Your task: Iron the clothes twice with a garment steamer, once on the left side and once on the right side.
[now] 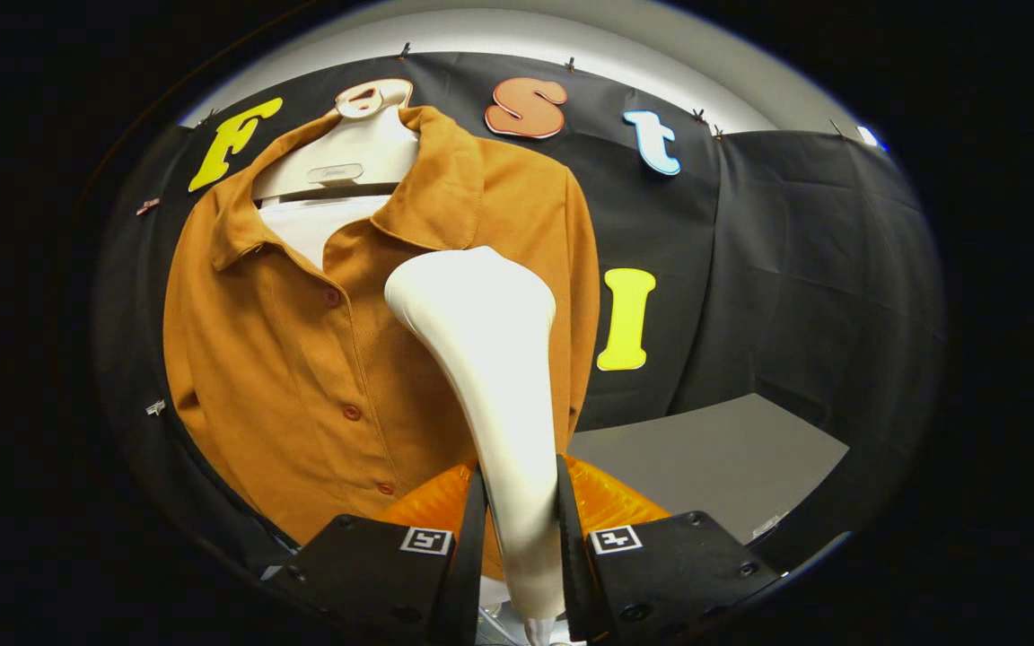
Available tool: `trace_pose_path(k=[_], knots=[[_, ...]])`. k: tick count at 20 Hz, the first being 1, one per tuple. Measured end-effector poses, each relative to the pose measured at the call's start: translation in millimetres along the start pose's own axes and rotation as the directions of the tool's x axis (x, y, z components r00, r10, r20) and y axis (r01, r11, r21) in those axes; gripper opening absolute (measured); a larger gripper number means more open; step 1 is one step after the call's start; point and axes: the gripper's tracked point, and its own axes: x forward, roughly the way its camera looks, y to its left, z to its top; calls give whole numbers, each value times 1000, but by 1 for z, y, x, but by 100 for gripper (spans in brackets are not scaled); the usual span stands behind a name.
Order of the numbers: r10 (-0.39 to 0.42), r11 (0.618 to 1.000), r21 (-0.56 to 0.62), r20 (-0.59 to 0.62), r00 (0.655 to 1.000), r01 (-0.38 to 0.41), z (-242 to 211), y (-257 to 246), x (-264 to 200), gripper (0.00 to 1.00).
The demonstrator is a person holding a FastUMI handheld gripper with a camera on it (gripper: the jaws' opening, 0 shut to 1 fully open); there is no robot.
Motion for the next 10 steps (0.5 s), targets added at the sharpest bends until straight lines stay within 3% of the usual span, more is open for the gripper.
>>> trace_pose_path(k=[10], knots=[[-38, 996, -91, -138, 990, 25, -46, 21, 28, 41]])
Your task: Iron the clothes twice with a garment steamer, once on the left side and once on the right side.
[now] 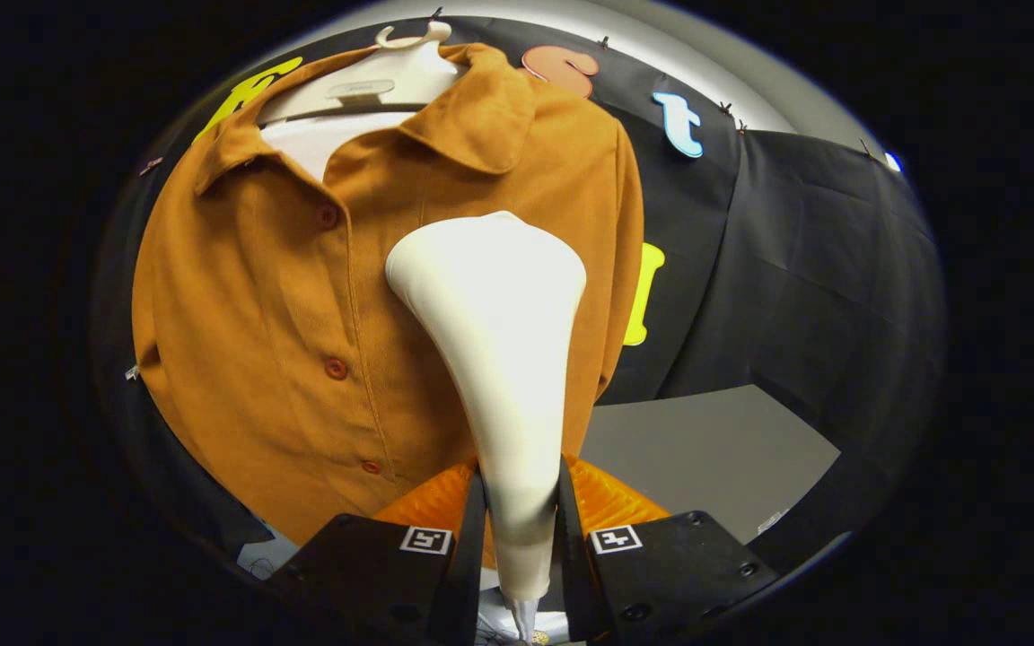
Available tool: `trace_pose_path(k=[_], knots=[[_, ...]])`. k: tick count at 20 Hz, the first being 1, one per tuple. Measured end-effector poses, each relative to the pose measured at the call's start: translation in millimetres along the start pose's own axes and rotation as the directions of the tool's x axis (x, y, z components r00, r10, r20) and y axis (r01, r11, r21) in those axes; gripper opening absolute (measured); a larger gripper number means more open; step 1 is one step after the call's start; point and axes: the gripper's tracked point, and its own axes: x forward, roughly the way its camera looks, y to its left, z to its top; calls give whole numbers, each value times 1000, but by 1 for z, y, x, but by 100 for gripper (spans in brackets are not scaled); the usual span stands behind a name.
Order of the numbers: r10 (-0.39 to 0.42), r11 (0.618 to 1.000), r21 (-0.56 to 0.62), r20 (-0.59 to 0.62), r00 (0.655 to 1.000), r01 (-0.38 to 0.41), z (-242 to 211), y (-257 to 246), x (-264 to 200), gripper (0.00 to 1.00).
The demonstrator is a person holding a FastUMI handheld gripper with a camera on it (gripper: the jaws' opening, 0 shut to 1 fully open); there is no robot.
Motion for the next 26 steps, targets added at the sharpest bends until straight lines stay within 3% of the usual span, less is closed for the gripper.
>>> trace_pose_path(k=[14, 26], knots=[[14, 1000, 19, -219, 976, -10, -81, 15, 18, 42], [27, 999, 53, -381, 924, -7, -124, 10, 19, 42]])
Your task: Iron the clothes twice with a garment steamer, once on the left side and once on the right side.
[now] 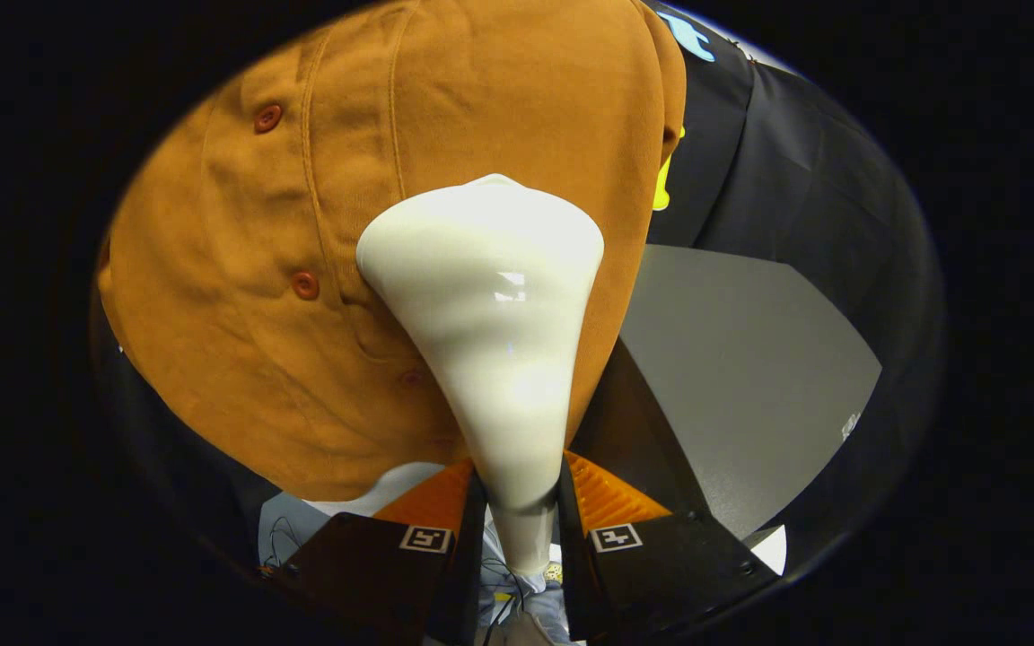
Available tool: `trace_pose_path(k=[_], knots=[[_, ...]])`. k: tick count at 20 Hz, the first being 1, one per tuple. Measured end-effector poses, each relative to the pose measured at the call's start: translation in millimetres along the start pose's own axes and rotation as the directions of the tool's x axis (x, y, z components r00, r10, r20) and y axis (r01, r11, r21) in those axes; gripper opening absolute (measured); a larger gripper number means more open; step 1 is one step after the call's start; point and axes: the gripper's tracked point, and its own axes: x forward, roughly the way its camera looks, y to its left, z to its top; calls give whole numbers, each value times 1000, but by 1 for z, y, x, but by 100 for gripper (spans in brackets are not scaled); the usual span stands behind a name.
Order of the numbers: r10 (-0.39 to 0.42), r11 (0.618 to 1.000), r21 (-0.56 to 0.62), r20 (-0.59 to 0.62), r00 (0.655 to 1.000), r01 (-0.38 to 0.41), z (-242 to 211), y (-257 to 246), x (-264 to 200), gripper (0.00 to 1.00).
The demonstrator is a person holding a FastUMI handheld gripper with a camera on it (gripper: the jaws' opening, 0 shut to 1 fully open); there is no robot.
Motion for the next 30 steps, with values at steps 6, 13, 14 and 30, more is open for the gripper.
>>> trace_pose_path(k=[6, 13, 14, 30], knots=[[0, 1000, 18, -44, 999, 1, -7, -4, -1, 42], [-34, 998, 50, 141, 989, 27, 32, -12, -30, 42], [-41, 998, 54, 182, 982, 31, 45, -14, -45, 42], [164, 986, -47, 484, 859, -161, 135, 82, -141, 41]])
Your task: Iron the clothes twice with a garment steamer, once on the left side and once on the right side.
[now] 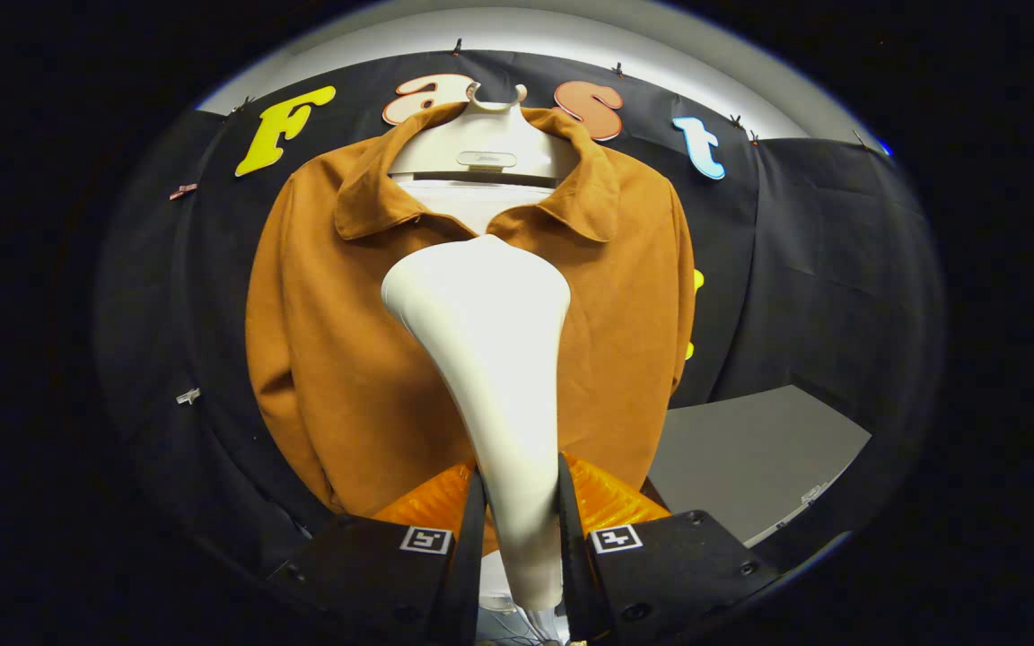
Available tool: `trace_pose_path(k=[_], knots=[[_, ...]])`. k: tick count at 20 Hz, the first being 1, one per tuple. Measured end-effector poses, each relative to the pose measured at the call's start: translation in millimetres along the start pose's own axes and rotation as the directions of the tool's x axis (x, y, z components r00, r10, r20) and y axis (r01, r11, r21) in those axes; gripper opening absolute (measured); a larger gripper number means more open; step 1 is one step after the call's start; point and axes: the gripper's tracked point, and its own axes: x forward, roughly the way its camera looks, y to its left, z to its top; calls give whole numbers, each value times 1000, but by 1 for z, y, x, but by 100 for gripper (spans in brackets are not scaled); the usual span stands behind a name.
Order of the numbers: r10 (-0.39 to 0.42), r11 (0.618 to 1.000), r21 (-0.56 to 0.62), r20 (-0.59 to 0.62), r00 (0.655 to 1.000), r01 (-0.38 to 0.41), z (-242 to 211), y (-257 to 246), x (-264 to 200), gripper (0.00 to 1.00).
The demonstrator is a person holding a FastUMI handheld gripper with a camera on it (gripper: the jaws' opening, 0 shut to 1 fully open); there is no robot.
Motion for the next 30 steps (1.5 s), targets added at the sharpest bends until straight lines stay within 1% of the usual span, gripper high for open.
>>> trace_pose_path(k=[3, 8, 12, 15, 20, 25, 30], knots=[[58, 998, -3, -12, 998, -59, -3, 26, 3, 41], [92, 995, -23, -50, 995, -93, -12, 47, 14, 42], [88, 995, -42, -87, 992, -92, -26, 57, 28, 42], [97, 993, -48, -139, 986, -104, -44, 64, 40, 42], [109, 990, -59, -238, 965, -127, -82, 74, 55, 42], [103, 990, -59, -300, 948, -126, -111, 74, 69, 42], [103, 989, -60, -372, 923, -135, -149, 75, 73, 42]])
